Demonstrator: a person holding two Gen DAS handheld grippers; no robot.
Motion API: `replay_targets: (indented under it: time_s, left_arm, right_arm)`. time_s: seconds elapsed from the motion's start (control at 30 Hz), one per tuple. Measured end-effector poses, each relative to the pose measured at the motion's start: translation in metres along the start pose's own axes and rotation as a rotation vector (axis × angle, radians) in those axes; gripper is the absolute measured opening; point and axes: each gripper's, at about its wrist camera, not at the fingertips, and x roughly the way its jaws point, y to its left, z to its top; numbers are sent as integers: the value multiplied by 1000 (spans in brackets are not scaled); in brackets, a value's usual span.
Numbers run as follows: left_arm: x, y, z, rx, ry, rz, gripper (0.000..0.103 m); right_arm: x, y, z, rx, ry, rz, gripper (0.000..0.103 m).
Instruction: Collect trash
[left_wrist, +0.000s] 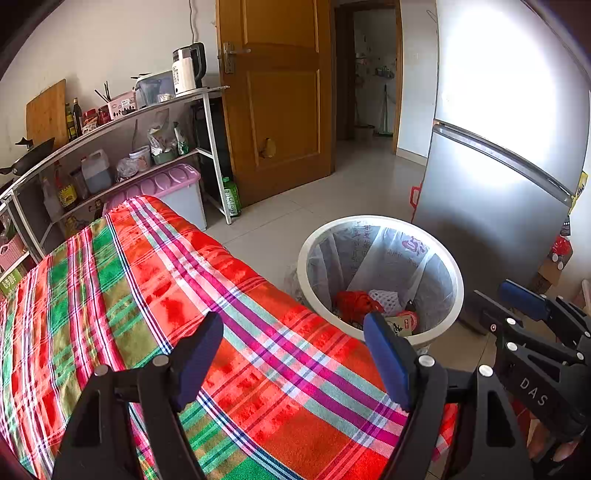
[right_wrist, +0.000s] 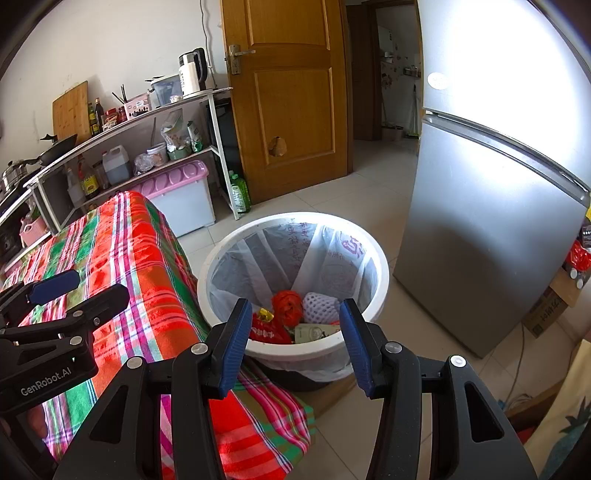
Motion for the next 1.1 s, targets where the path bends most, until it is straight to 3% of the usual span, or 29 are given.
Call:
replay_targets:
  time_s: [1.1]
  left_arm:
    - [3,5,-2,-14,-5,-3,80]
  right_arm:
    - [3,2,-3,-6,13,-3,50]
